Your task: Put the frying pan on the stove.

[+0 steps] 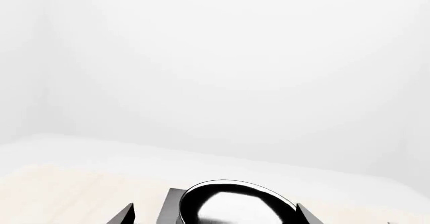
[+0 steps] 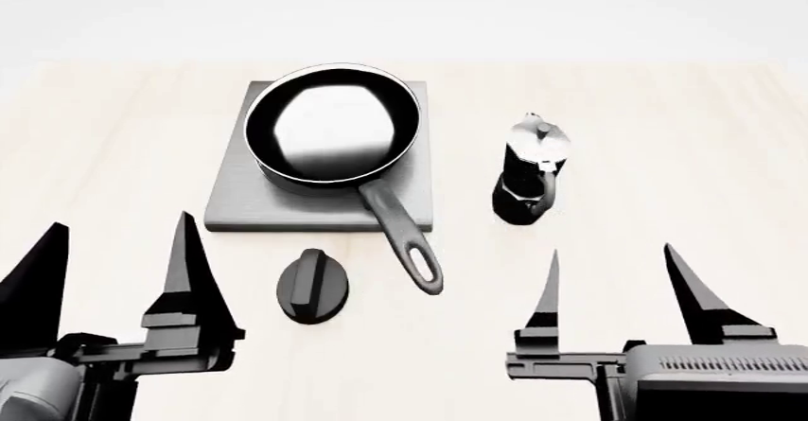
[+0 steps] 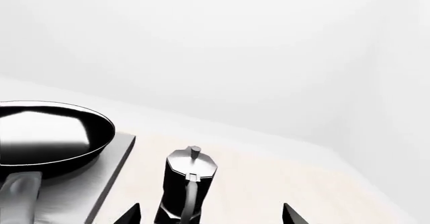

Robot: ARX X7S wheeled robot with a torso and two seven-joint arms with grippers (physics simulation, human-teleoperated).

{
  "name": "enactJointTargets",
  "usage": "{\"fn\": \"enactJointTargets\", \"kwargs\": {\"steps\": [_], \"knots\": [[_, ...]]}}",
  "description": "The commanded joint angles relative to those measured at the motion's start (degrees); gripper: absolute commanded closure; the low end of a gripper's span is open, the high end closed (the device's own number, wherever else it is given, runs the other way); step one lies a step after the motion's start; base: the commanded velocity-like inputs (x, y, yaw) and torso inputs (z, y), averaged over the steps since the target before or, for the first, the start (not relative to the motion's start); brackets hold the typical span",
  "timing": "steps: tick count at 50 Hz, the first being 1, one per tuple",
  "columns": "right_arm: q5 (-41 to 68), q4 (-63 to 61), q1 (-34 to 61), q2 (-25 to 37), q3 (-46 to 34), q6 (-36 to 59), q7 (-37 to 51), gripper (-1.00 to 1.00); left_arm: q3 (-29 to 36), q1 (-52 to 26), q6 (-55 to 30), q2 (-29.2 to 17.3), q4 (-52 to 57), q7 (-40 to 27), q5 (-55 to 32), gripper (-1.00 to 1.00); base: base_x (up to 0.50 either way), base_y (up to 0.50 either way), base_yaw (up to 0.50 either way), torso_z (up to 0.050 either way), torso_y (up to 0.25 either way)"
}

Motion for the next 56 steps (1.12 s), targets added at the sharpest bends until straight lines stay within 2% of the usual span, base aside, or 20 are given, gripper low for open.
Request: {"fn": "enactJointTargets", "kwargs": {"steps": [1,19,34,47,52,56], "knots": [[2.1,-0.9,-2.7,3.3,4.0,-3.0,2.2,-1.0,-2.0,1.8,0.8,-1.3,0.1,-0.8,-0.5,-1.0,0.0,0.0,0.0,0.0,0.0],[5.2,-1.9,-8.0,8.8,10.4,-8.2,6.0,-1.0,-9.5,7.9,5.6,-3.3,-0.9,-1.5,-2.7,-1.0,0.0,0.0,0.0,0.0,0.0],[7.6,-2.0,-16.7,15.8,17.9,-16.2,10.9,-1.0,-19.2,16.5,11.4,-4.1,-1.5,-1.6,-5.2,-1.0,0.0,0.0,0.0,0.0,0.0],[8.9,-1.1,-30.8,23.7,28.1,-27.3,17.3,-1.0,-25.4,21.8,14.4,-3.8,-1.7,-1.4,-7.1,-1.0,0.0,0.0,0.0,0.0,0.0],[8.5,-0.5,-43.1,27.6,37.3,-33.8,21.2,-1.0,-28.7,24.8,16.1,-3.1,-2.0,-0.9,-8.0,-1.0,0.0,0.0,0.0,0.0,0.0],[8.3,-0.4,-48.9,27.7,42.5,-35.4,21.5,-1.0,-31.1,26.9,17.5,-2.3,-2.5,-0.3,-8.7,-1.0,0.0,0.0,0.0,0.0,0.0]]}}
